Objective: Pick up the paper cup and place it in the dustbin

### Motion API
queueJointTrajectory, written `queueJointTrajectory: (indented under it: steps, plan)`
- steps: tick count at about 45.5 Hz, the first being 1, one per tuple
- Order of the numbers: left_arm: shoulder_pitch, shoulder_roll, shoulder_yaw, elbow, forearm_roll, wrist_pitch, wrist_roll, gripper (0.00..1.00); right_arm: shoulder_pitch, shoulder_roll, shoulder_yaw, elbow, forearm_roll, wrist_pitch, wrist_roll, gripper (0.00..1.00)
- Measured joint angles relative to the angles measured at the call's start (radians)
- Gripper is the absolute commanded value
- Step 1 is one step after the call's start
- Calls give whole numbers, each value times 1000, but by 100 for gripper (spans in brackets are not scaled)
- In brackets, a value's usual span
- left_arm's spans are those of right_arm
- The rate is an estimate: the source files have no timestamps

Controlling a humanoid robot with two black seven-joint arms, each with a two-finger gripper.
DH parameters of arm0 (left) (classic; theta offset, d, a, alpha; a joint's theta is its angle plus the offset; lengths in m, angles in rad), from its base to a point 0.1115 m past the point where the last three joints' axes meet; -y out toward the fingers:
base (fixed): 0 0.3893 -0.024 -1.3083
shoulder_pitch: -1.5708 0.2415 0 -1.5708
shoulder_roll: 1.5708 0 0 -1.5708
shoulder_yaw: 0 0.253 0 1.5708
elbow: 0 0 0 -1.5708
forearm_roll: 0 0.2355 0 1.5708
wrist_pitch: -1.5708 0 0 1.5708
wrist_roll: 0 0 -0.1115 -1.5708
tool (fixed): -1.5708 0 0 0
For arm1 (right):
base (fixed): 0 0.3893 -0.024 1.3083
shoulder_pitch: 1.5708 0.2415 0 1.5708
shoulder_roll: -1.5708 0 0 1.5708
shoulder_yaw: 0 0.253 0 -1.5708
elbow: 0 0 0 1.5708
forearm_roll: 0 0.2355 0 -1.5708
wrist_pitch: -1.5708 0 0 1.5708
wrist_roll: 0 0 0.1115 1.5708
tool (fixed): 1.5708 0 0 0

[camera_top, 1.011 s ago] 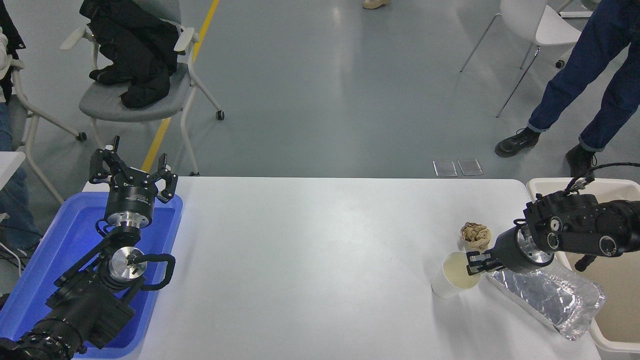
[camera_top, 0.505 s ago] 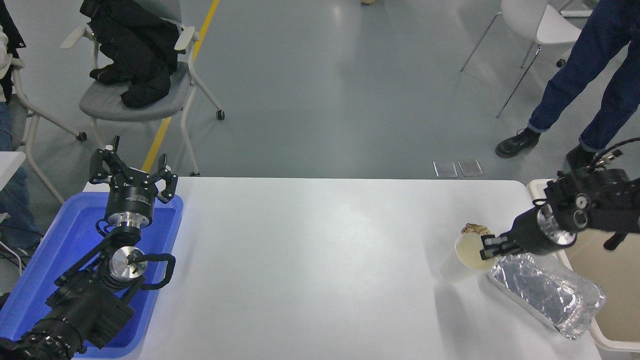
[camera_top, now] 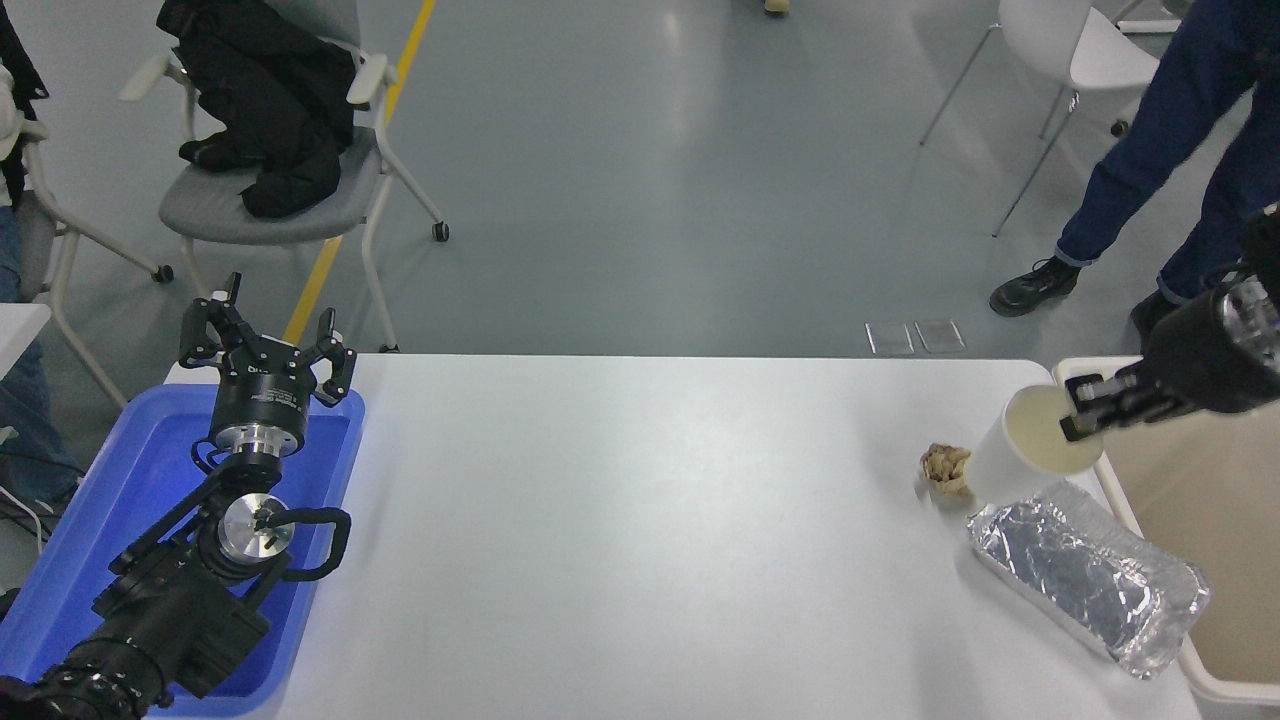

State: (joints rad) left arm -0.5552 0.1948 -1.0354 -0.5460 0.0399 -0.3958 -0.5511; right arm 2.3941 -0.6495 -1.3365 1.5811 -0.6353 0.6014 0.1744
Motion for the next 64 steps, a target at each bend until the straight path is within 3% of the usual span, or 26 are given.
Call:
queueJointTrajectory:
  steps: [24, 32, 50, 57, 64]
  plan:
    - [0, 0, 0, 0, 0, 0, 0, 99, 124, 25, -82, 40, 10, 25, -6, 0]
    - [0, 0, 0, 0, 0, 0, 0, 99, 127, 14, -120, 15, -51, 20, -7, 0]
    - [0, 0, -1, 0, -1, 0, -2, 99, -98, -235, -89, -289, -297, 1, 16, 0]
    - [0, 0, -1, 0, -1, 0, -2, 99, -343, -336, 73, -500, -389, -54, 40, 0]
    - [0, 0, -1, 0, -2, 0, -2, 99, -657, -367, 301, -708, -433, -149, 52, 0]
